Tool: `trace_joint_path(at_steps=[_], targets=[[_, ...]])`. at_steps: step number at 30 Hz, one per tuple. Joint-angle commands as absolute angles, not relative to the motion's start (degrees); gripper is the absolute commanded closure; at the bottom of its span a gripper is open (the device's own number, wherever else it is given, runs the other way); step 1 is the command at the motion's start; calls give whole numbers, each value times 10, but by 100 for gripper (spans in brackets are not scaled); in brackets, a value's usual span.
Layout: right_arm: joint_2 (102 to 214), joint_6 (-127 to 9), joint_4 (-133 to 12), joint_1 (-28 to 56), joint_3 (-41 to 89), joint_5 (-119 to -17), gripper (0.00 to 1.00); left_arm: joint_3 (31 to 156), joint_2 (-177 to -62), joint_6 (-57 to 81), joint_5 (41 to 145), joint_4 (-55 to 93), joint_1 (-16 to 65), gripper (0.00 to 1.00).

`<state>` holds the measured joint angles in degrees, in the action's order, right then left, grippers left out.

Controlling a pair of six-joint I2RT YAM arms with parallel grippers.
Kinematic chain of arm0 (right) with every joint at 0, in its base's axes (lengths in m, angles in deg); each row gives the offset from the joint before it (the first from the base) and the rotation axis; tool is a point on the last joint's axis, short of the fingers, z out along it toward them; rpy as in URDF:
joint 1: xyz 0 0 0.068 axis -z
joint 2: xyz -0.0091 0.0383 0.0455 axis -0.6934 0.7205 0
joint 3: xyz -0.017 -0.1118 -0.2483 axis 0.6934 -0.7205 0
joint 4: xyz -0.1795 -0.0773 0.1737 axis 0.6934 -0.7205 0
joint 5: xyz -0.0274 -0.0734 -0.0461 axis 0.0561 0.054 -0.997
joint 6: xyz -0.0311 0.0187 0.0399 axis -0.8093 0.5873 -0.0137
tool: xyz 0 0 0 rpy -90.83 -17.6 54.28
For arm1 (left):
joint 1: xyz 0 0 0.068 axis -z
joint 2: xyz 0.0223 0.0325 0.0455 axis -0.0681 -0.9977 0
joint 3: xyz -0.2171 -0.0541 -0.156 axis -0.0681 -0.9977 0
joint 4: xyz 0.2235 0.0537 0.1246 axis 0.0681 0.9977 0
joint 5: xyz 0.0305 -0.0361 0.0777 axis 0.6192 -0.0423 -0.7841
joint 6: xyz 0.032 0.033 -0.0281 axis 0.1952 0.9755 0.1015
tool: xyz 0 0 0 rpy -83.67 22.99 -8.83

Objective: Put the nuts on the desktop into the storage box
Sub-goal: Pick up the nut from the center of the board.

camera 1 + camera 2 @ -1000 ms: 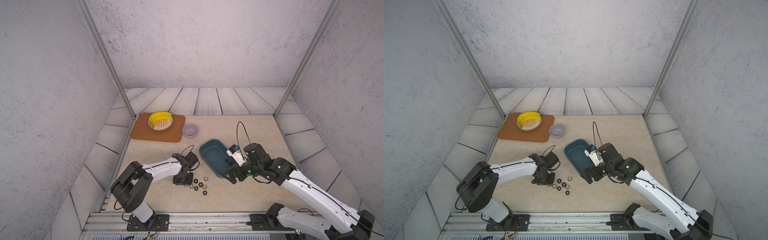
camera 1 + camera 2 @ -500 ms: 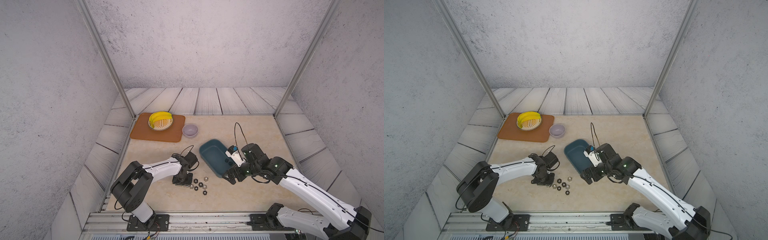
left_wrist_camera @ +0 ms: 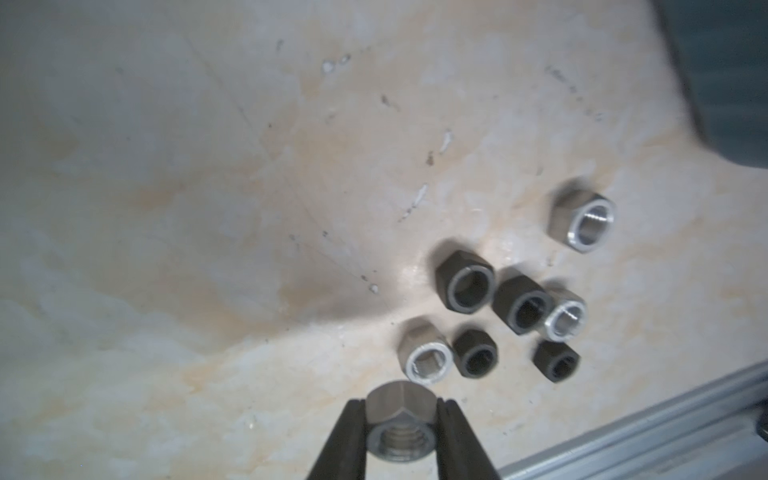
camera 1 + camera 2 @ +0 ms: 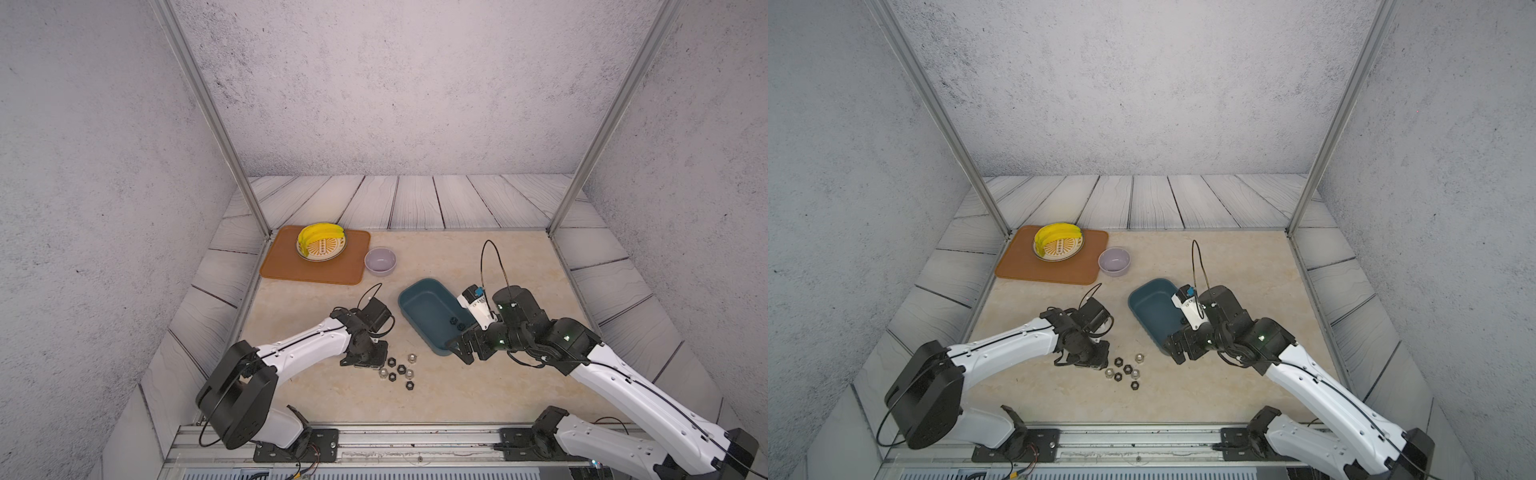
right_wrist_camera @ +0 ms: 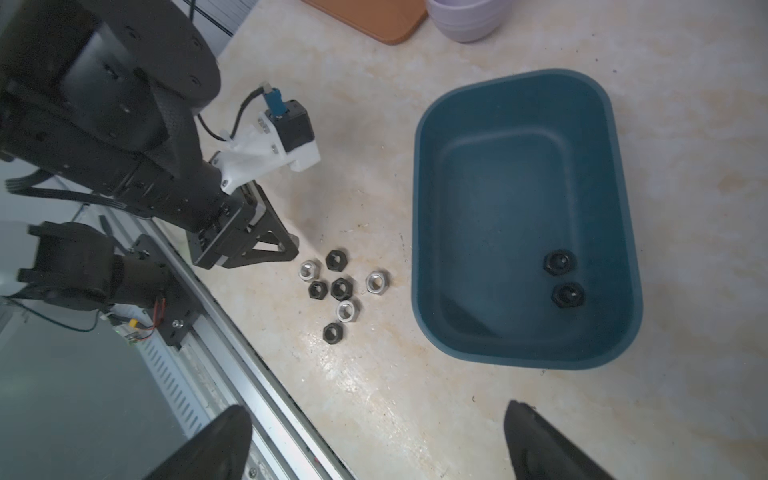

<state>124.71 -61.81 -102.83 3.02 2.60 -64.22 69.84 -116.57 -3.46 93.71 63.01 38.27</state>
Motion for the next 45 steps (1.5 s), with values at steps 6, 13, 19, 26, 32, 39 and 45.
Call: trace_joint_path(at_steps=[6, 13, 19, 26, 32, 39, 45], targets=[[1182, -655, -880, 28, -41, -551, 1, 725, -1055, -34, 1056, 615, 381, 77], [1088, -721, -689, 28, -149, -462, 1, 718, -984, -77, 1168, 541, 381, 77], [1077, -789, -608, 26, -188, -399, 1, 703, -950, -127, 1237, 454, 381, 77], [1128, -846, -495, -2, -208, -382, 1, 687, -938, -180, 1286, 372, 381, 77], [1162, -885, -440, -37, -209, -428, 1, 684, -929, -214, 1308, 325, 381, 77], [1179, -870, -376, -49, -221, -449, 13, 673, -916, -249, 1334, 267, 381, 77], [1181, -873, -355, -55, -225, -456, 23, 669, -916, -246, 1349, 264, 382, 77]])
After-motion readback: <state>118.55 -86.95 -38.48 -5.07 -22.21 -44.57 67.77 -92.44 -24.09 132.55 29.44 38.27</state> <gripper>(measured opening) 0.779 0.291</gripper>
